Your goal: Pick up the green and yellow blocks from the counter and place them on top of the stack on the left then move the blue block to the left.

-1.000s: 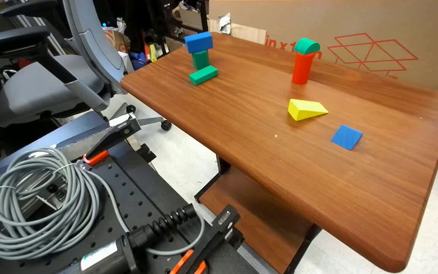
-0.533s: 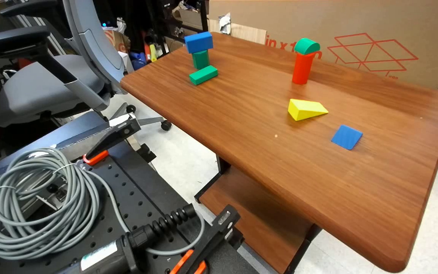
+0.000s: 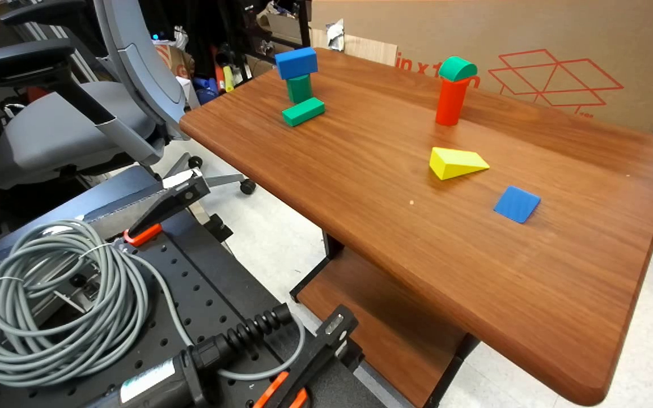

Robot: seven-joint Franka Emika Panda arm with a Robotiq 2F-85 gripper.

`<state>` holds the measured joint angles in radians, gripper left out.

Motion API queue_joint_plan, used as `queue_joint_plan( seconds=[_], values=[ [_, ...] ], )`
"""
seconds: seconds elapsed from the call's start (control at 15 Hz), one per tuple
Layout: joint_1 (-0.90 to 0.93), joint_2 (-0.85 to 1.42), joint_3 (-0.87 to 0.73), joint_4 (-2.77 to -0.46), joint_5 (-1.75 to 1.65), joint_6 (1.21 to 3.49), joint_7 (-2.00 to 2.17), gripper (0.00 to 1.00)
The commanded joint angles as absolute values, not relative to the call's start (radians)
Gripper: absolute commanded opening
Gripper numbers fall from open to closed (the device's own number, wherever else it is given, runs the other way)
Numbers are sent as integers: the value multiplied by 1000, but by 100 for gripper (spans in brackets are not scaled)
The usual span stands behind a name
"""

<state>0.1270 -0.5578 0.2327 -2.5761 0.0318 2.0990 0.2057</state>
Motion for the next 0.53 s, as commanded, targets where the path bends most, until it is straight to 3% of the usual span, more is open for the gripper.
queue_joint_plan(
  seconds=[0.0, 0.47],
  values=[
    [125, -412, 214, -2551, 29, 2120, 189, 100],
    [86, 9, 156, -2452, 4, 2273, 185, 100]
  ],
)
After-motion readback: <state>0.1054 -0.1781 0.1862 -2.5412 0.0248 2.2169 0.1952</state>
